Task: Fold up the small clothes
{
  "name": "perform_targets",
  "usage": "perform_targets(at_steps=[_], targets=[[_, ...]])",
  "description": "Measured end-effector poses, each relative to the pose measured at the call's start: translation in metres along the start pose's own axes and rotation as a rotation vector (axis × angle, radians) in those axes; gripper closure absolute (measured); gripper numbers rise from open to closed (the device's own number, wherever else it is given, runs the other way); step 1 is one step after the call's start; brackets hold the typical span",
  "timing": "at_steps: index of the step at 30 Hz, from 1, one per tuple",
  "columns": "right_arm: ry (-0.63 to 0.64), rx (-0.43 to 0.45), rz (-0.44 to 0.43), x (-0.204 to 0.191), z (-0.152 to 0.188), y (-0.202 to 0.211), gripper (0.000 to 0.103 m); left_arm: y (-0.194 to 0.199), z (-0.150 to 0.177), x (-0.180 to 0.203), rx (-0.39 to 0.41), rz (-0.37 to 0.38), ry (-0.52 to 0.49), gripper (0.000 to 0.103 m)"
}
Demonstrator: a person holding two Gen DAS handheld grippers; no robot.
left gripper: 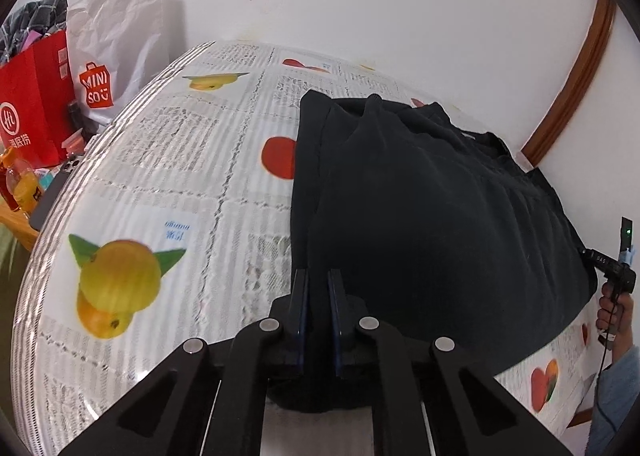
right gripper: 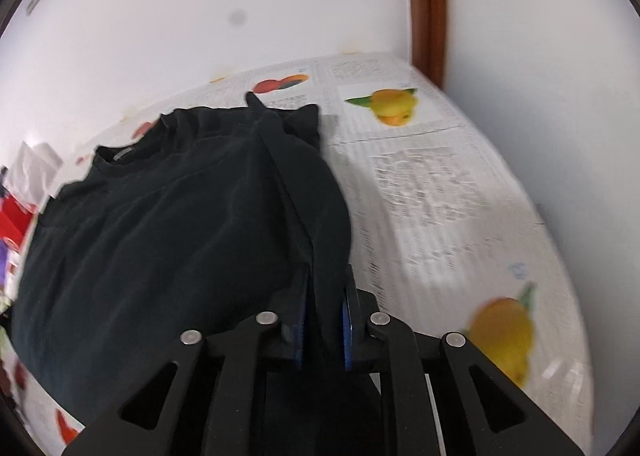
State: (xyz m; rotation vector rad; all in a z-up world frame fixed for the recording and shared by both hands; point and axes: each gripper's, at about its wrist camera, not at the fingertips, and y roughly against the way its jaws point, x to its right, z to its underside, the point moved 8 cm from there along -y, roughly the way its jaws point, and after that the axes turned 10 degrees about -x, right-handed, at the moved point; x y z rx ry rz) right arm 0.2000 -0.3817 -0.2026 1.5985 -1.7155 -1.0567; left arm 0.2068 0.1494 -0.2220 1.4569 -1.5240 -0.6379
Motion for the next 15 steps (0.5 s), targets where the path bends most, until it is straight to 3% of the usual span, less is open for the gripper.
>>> perform_targets(at_steps=[5, 8, 12, 15], targets=[[0.034, -0.009, 0.141, 0.002, 0.021, 0.025, 0.087, 0.013, 0.008, -0.003, 0.002, 0.024, 0.001, 0.094], [0.049, 0.039, 0.216, -0.010, 0.026, 0.051, 0.081, 0.022, 0.016, -0.005, 0.004, 0.029, -0.004, 0.094], [0.085, 0.109, 0.125, -0.063, 0.027, 0.076, 0.061, 0.035, 0.028, -0.013, 0.022, -0.006, -0.009, 0.093], [0.154, 0.113, 0.048, -0.126, 0.033, 0.072, 0.058, 0.043, 0.037, -0.021, 0.026, -0.043, 0.003, 0.082]])
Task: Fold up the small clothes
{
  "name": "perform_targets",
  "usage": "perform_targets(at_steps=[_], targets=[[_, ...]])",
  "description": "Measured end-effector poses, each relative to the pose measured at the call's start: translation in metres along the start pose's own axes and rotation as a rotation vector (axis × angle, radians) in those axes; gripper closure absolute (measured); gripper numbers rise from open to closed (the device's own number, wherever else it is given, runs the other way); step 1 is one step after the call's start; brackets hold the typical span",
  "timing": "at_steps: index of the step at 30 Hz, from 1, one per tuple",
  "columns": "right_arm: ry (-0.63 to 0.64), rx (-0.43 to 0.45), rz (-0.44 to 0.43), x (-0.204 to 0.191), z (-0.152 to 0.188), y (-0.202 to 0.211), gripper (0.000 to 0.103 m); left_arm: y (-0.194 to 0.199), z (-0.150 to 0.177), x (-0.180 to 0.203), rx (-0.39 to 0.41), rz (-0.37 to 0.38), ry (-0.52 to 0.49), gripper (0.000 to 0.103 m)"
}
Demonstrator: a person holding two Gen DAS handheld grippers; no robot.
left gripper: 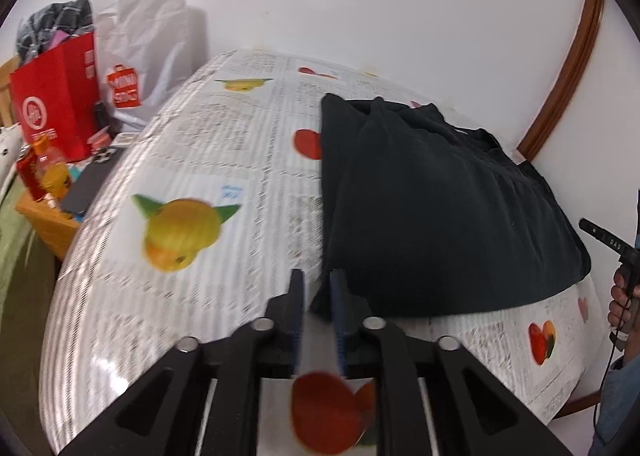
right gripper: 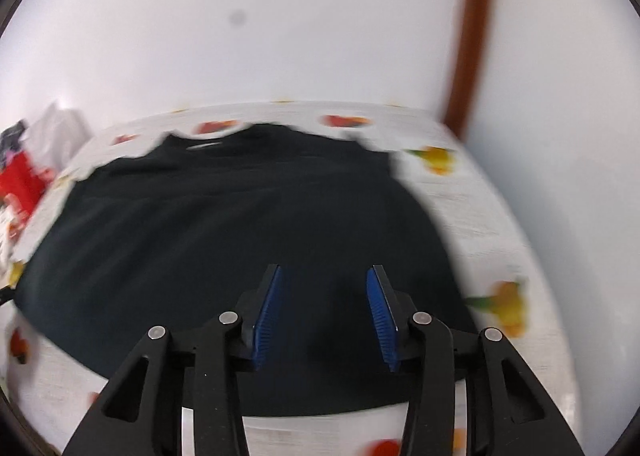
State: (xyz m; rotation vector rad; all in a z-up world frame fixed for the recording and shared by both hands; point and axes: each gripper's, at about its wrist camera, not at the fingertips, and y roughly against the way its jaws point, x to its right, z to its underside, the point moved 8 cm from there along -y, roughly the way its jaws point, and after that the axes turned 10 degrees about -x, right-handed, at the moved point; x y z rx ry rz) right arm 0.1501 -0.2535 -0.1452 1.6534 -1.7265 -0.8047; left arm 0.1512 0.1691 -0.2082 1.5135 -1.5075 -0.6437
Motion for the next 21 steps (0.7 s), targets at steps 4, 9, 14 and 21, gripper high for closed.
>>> perform_targets(at_steps=[4, 9, 14, 21], targets=[[0.071, -0.024, -0.102, -0.092, 0.007, -0.017, 0.058, 0.007, 0.013, -0.019, -0.014, -0.128, 0.001, 0.075], [0.157, -0.054, -0.155, -0.191, 0.025, -0.034, 0.058, 0.014, 0.031, -0.042, -0.054, -0.142, 0.029, 0.066], [0.357, 0.006, -0.087, -0.273, 0.051, -0.007, 0.061, 0.030, 0.034, -0.052, -0.021, -0.165, 0.010, 0.050], [0.594, 0.019, -0.088, -0.325, 0.091, 0.017, 0.057, 0.028, 0.027, -0.059, -0.016, -0.131, 0.016, 0.050]])
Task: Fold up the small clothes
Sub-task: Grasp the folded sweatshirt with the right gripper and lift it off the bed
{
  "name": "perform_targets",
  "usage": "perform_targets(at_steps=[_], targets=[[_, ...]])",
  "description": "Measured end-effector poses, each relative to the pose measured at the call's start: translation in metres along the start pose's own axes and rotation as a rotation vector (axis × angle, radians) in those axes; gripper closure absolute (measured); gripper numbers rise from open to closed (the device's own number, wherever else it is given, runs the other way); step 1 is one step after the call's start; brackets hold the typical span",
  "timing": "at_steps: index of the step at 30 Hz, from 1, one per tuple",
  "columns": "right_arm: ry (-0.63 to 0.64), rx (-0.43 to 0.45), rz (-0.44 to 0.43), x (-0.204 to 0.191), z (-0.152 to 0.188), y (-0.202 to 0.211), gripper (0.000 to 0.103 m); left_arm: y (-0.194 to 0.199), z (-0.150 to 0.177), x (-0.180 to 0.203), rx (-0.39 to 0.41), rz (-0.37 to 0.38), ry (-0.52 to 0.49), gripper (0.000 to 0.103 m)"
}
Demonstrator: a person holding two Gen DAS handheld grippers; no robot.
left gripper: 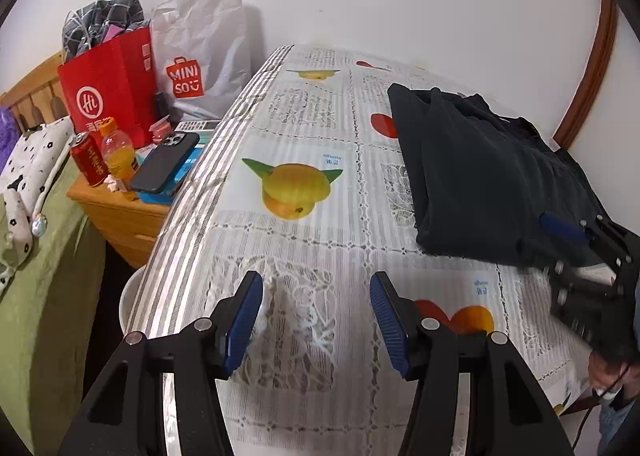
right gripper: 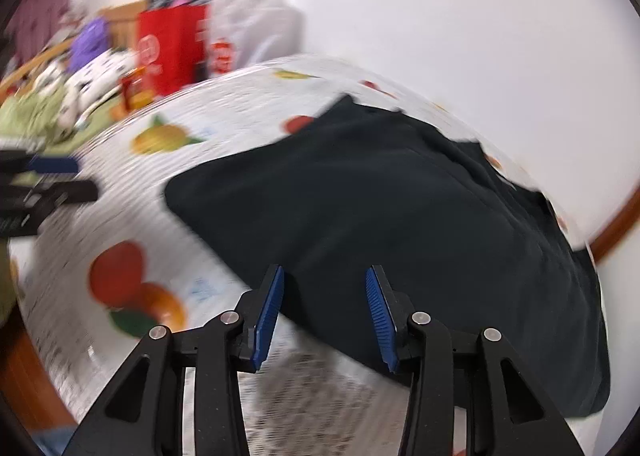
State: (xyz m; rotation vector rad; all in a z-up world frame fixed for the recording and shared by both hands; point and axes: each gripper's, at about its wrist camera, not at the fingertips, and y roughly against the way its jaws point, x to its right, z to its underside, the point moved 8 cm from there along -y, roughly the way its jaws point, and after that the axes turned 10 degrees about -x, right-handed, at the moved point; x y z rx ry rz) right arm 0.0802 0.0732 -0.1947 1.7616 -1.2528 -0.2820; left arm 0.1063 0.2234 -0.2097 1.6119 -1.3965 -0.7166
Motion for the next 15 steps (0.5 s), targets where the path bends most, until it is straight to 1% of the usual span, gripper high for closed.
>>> perform_targets(at_steps=[3, 5, 7, 9, 13, 14, 15], targets=[[0.073, -0.002, -0.017, -0.027, -0.002, -0.004, 0.052, -0.008, -0.006, 0.000, -0.003, 0.002, -0.012, 0.049], [0.115, 0.004, 0.028, -0.039, -0.003, -0.009, 0.049, -0.013, -0.009, -0.001, -0.013, 0.005, -0.012, 0.049], [0.147, 0.014, 0.084, -0.048, -0.006, -0.013, 0.048, -0.016, -0.011, -0.003, -0.018, 0.014, -0.015, 0.049], [0.151, 0.029, 0.103, -0.051, -0.014, -0.016, 0.048, -0.017, -0.013, -0.006, -0.016, 0.028, -0.014, 0.049], [0.138, 0.025, 0.109, -0.054, -0.032, -0.024, 0.049, -0.020, -0.014, -0.009, -0.023, 0.063, -0.018, 0.048], [0.127, 0.025, 0.106, -0.054, -0.037, -0.027, 0.049, -0.021, -0.014, -0.009, -0.022, 0.067, -0.022, 0.048], [0.114, 0.020, 0.096, -0.054, -0.041, -0.031, 0.052, -0.021, -0.014, -0.009, -0.021, 0.070, -0.027, 0.047]])
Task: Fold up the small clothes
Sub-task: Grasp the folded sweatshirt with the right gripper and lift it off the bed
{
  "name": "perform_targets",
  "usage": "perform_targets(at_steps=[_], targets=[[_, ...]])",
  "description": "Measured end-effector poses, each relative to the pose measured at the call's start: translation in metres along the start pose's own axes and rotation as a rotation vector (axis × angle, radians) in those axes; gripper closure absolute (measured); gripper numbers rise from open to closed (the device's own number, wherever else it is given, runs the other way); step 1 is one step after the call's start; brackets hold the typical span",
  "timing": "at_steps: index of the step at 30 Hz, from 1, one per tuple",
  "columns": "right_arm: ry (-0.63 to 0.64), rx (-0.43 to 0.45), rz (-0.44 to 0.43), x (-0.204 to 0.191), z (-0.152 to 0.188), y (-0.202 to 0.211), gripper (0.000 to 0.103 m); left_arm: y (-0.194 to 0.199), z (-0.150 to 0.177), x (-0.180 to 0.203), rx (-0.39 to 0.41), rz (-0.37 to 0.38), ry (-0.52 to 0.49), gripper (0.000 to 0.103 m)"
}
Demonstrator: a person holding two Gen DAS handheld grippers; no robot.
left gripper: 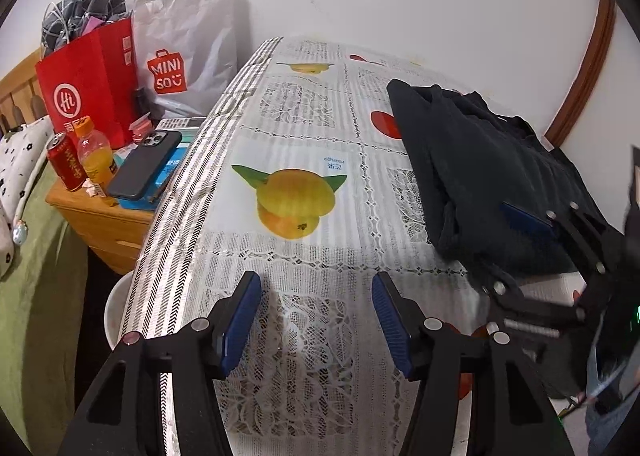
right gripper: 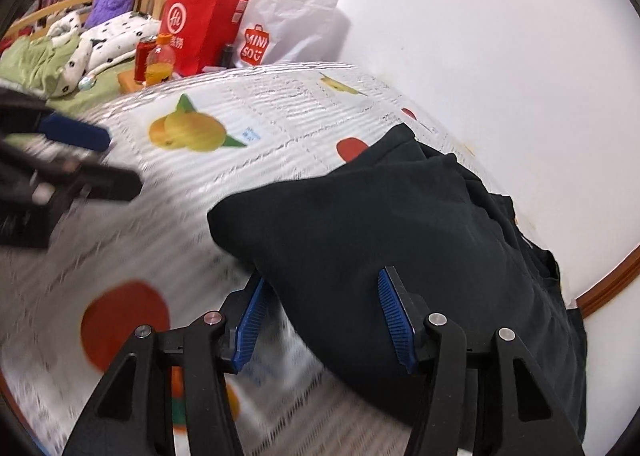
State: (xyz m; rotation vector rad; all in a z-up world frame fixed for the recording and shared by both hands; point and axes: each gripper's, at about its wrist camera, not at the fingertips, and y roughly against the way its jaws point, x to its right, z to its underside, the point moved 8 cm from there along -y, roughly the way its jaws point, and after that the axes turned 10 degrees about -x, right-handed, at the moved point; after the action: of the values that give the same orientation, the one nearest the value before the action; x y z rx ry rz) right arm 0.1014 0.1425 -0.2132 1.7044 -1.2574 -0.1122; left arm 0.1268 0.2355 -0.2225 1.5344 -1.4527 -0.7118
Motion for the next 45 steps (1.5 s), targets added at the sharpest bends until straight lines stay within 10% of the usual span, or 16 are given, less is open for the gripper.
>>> perform_targets(at_steps=[5, 18, 25, 31, 37, 45], targets=[[-0.032, -0.024, 0.011, -0.002, -0.013, -0.016, 0.084, -0.001, -0.005, 0.002, 0.003, 0.034, -0.028, 0.047], [-0.461, 0.259, -0.187, 0.131, -0.035, 0.066, 0.092, 0.004, -0.026, 0.045, -0.001, 0.070, -0.097, 0.047], [-0.839, 0.373, -0.188, 0.288, 0.064, 0.093, 0.092, 0.013, -0.031, 0.106, 0.029, 0.082, -0.181, 0.047], [-1.026, 0.250, -0.168, 0.336, 0.182, 0.057, 0.091, 0.012, -0.028, 0.189, 0.050, 0.153, -0.284, 0.047], [-1.063, 0.141, -0.233, 0.329, 0.241, 0.025, 0.082, -0.002, -0.009, 0.273, 0.000, 0.281, -0.390, 0.047], [-0.988, 0.129, -0.179, 0.339, 0.236, 0.021, 0.043, -0.035, 0.007, 0.338, -0.063, 0.231, -0.507, 0.047]])
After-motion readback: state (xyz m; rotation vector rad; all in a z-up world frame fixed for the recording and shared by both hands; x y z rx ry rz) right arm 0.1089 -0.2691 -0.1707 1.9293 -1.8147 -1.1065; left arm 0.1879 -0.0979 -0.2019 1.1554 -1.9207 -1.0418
